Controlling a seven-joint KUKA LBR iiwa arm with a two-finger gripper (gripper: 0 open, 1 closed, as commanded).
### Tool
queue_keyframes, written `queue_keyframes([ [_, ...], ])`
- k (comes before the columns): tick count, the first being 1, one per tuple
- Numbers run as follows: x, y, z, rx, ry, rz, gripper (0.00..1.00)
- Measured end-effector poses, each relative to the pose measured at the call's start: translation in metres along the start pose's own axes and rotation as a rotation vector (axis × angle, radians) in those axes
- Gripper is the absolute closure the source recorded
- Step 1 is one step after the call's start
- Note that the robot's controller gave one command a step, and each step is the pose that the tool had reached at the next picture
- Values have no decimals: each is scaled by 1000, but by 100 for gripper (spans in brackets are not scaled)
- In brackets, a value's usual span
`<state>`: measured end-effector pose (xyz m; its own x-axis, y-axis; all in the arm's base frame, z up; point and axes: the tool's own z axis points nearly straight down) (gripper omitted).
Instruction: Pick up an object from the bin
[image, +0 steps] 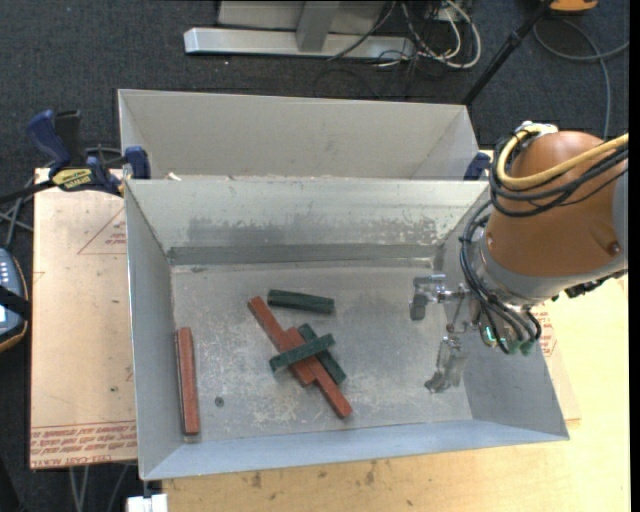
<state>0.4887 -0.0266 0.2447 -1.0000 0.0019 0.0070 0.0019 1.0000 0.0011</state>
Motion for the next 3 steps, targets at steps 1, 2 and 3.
queue_keyframes([
  [1,-1,0,-4,1,-8,-1,0],
  [2,-9,22,49,1,-11,-120,0],
  [3,-11,66,78,0,-7,-24,0],
])
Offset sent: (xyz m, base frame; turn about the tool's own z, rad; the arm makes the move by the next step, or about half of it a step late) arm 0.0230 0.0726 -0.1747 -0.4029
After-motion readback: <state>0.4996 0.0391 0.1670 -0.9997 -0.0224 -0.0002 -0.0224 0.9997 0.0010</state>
